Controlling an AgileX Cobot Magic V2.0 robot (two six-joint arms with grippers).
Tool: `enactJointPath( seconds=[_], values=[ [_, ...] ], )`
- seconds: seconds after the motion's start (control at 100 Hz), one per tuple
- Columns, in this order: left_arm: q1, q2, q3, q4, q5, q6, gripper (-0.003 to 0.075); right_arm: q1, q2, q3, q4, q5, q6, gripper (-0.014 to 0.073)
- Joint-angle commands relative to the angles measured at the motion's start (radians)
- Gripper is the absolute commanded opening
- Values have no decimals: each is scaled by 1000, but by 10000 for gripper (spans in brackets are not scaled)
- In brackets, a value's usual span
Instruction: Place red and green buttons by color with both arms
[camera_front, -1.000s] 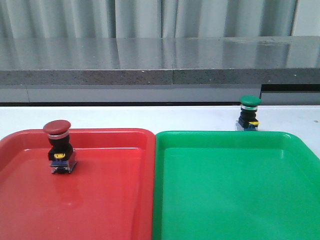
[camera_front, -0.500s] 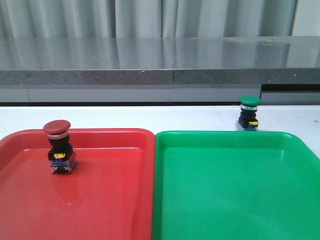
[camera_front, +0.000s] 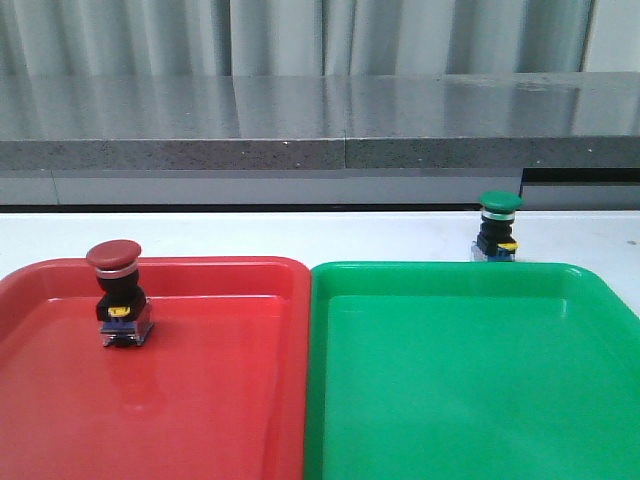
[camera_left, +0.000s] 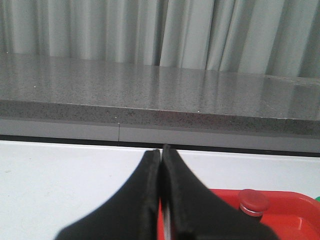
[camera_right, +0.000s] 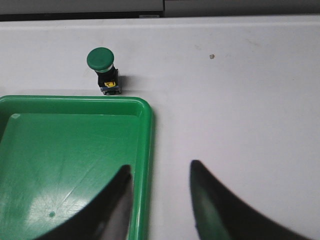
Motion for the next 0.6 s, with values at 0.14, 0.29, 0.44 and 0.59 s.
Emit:
enactJointPath(
  seconds=[0.14, 0.29, 0.44, 0.59],
  values=[
    [2, -30, 40, 1, -81, -3, -19, -2, 2, -38, 36, -83, 0, 657],
    [2, -30, 40, 1, -81, -3, -19, 0, 56, -84, 95, -127, -2, 655],
    [2, -30, 40, 1, -81, -3, -19, 26, 190, -191, 96, -125, -9, 655],
    [2, -30, 40, 1, -81, -3, -19, 80, 359, -311, 96, -123, -12, 655]
  ],
)
